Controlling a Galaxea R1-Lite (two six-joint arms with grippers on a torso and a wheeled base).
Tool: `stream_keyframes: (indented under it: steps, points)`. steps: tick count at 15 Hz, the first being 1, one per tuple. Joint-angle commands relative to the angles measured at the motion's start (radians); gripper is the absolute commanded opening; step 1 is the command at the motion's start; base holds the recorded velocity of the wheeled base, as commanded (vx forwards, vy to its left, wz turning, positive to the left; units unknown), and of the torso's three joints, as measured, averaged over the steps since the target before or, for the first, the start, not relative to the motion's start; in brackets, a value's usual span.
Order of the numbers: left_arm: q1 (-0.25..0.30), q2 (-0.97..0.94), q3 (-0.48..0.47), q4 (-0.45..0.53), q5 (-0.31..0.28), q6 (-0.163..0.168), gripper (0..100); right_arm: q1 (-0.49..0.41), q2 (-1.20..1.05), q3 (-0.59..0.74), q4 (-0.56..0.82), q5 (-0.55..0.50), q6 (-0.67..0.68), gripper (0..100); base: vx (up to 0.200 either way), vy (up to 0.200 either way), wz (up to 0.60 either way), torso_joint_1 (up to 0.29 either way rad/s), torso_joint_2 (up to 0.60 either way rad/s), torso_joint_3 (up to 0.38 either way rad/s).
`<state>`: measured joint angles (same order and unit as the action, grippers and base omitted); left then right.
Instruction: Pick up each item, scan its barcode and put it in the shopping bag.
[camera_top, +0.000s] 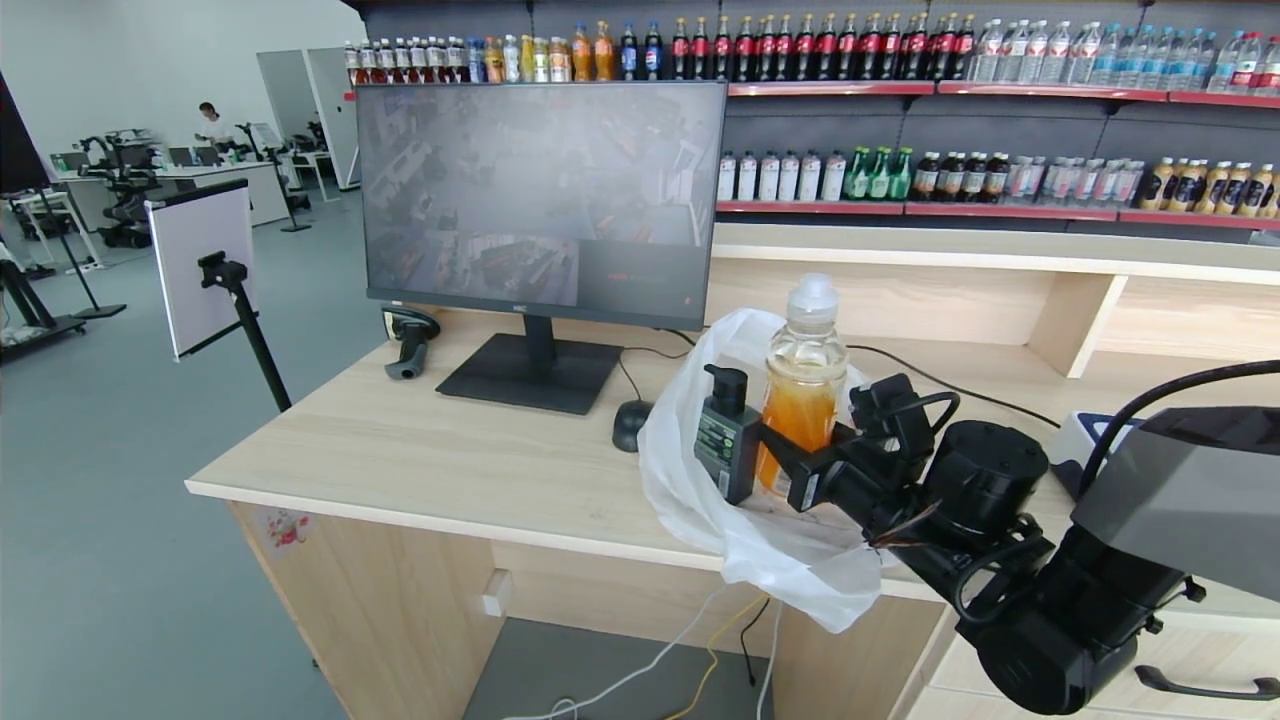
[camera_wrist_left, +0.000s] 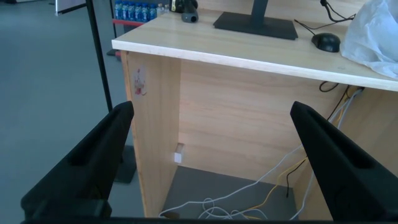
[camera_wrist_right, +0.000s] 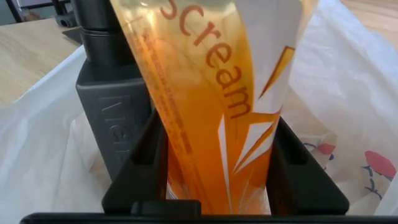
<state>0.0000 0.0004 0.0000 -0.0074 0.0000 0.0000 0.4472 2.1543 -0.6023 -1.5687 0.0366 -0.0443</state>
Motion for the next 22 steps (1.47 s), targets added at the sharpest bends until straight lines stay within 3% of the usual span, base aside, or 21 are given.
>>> stream_keyframes:
  steps: [1, 12, 22]
  points:
    - [0.000, 0.000, 0.000, 0.000, 0.000, 0.000, 100, -0.001, 0.009, 0.003, -0.002, -0.001, 0.000, 100, 0.000, 0.000, 0.00, 0.000, 0.00, 0.000]
    - [0.000, 0.000, 0.000, 0.000, 0.000, 0.000, 100, -0.012, -0.105, 0.079, -0.002, 0.000, 0.000, 100, 0.000, 0.000, 0.00, 0.000, 0.00, 0.000]
    - [-0.002, 0.000, 0.000, 0.003, 0.000, 0.000, 100, -0.036, -0.390, 0.251, -0.002, 0.000, 0.000, 100, 0.000, 0.000, 0.00, 0.000, 0.00, 0.000]
